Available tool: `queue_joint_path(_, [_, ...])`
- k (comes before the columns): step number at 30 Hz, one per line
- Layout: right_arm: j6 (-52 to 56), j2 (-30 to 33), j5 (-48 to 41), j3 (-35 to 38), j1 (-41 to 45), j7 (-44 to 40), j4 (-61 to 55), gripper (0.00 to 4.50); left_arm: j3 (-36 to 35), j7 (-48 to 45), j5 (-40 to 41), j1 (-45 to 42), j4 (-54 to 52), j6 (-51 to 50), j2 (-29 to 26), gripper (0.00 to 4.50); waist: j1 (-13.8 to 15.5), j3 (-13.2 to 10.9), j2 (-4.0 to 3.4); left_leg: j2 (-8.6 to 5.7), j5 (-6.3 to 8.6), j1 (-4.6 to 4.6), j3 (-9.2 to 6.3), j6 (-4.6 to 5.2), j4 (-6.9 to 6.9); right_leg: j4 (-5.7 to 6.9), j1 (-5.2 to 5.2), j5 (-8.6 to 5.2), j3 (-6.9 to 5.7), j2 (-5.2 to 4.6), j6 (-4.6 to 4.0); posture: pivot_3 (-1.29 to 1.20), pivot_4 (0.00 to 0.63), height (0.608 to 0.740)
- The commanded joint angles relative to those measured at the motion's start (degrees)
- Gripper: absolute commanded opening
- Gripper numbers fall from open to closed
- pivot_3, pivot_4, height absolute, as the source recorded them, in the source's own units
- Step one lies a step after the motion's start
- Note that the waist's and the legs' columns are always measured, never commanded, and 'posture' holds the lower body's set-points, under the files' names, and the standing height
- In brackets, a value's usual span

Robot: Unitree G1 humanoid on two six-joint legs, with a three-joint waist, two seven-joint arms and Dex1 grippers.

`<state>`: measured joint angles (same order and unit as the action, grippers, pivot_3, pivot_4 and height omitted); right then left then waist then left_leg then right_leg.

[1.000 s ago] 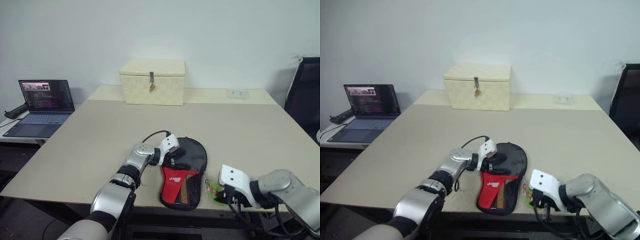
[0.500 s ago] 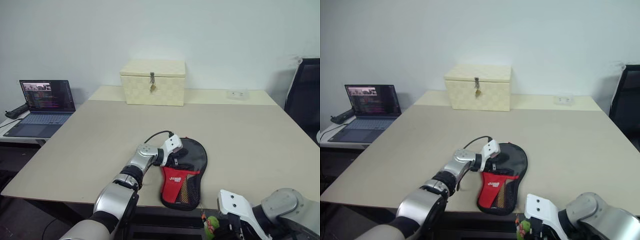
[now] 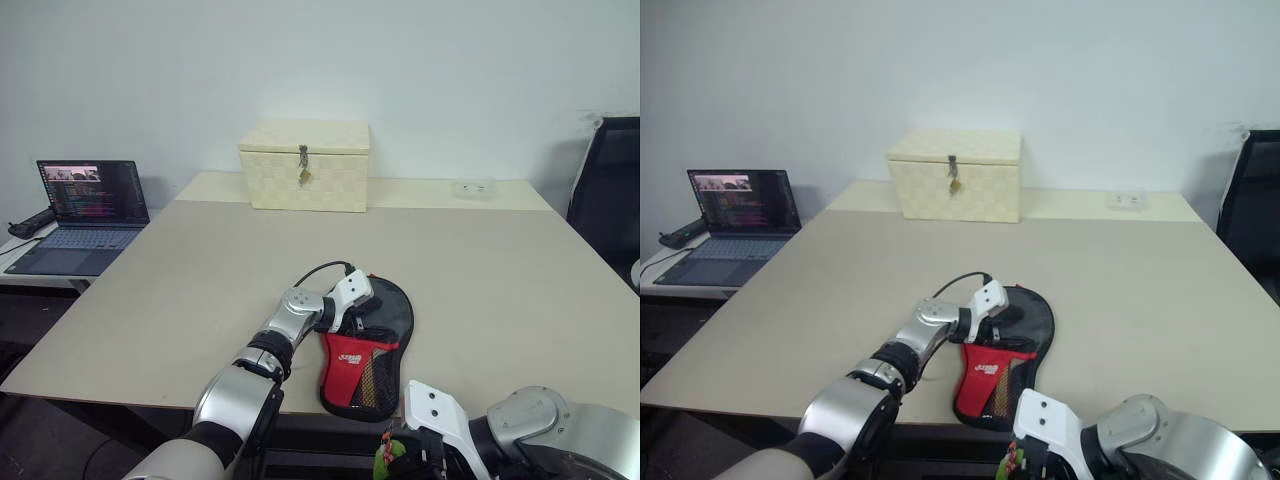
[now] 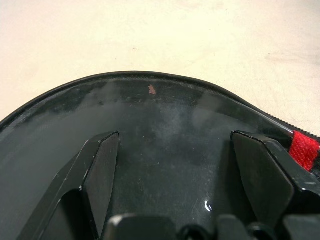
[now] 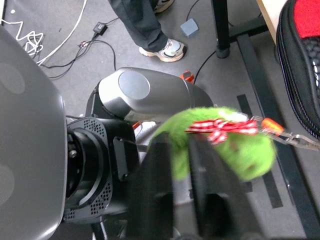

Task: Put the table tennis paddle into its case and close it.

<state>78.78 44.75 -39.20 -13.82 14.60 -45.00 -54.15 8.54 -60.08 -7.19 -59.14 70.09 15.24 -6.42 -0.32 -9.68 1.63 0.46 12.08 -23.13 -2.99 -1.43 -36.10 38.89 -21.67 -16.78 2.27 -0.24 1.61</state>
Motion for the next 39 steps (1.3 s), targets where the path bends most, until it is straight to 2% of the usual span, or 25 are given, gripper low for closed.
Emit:
queue_joint_path(1, [-1.19, 2.72, -2.66, 5.52, 0.70, -1.30, 0.27, 1.68, 1.00, 0.95, -1.52, 1.25, 1.37, -0.66, -0.85, 3.89, -0.02, 0.00, 0.00, 0.00, 0.00, 0.01, 0.00, 0.00, 0.00, 0.00, 0.00, 0.00, 0.00, 0.00, 0.00, 0.00, 0.150, 0.740])
queue_joint_path(6, [-4.47, 4.67, -4.12, 14.17, 3.78, -2.24, 6.55, 3.35, -1.40, 0.42, 1.23, 2.15, -0.76, -0.35, -2.16, 3.89, -0.43, -0.02, 0.04, 0.04, 0.00, 0.18, 0.07, 0.00, 0.01, -0.01, 0.16, 0.00, 0.05, 0.03, 0.00, 0.00, 0.150, 0.740])
queue_joint_path(10, [-12.09, 2.96, 2.05, 15.43, 8.37, 2.39, 15.76, 3.35, -3.52, -4.95, 4.93, 4.27, -7.01, -0.54, -5.37, 3.89, -1.51, -0.10, 0.09, 0.09, 0.00, 0.21, 0.10, 0.00, 0.02, -0.01, 0.14, 0.00, 0.09, 0.03, 0.00, 0.00, 0.150, 0.740])
queue_joint_path(14, [-24.47, -0.45, 8.37, 14.65, 11.50, 3.62, 27.23, 3.35, -7.72, -10.70, 12.50, 9.98, -23.42, -9.72, -12.02, 3.89, -2.11, -0.29, 0.14, 0.16, 0.00, 0.14, 0.13, 0.00, 0.16, 0.05, -0.05, -0.01, 0.18, 0.10, -0.04, 0.00, 0.150, 0.740])
queue_joint_path(18, [-34.48, -2.39, 11.22, 12.59, 13.25, -1.22, 36.35, 3.35, -13.60, -9.84, 19.71, 15.98, -38.36, -22.51, -19.76, 3.89, -2.18, -0.44, 0.14, 0.17, 0.00, -0.08, 0.04, 0.00, 0.20, 0.10, -0.32, 0.04, 0.17, 0.09, -0.15, 0.00, 0.150, 0.740])
queue_joint_path(23, [-44.84, -5.14, 14.21, 10.79, 16.72, -7.09, 49.76, 3.35, -18.55, -7.14, 24.33, 26.71, -53.14, -31.12, -27.57, 3.89, -2.10, -0.50, 0.06, 0.11, 0.00, -0.37, -0.07, 0.00, 0.14, 0.09, -0.58, 0.16, 0.20, -0.02, -0.35, 0.00, 0.150, 0.740])
queue_joint_path(30, [-52.08, -3.20, 17.50, 12.04, 19.24, -13.54, 64.75, 3.35, -17.96, -1.88, 25.85, 35.11, -64.16, -36.06, -28.84, 3.89, -0.75, -0.60, 0.03, 0.06, -0.01, -0.37, -0.10, -0.01, 0.03, 0.09, -0.47, 0.17, 0.10, -0.13, -0.36, 0.00, 0.150, 0.740])
queue_joint_path(34, [-55.09, -0.86, 19.41, 12.63, 21.80, -16.22, 70.02, 3.35, -15.51, -1.37, 25.59, 32.35, -63.28, -36.37, -27.79, 3.89, -0.90, -0.66, -0.06, 0.09, -0.01, -0.37, -0.04, -0.01, 0.05, 0.09, -0.53, 0.17, 0.11, -0.20, -0.37, 0.00, 0.150, 0.740])
queue_joint_path(39, [-54.73, 1.56, 20.40, 12.96, 18.55, -16.65, 65.67, 3.35, -14.13, -1.01, 25.79, 34.06, -62.50, -34.40, -27.01, 3.89, -1.32, -0.71, -0.13, 0.09, 0.00, -0.37, 0.06, -0.01, 0.08, 0.08, -0.53, 0.17, 0.14, -0.18, -0.37, 0.00, 0.150, 0.740])
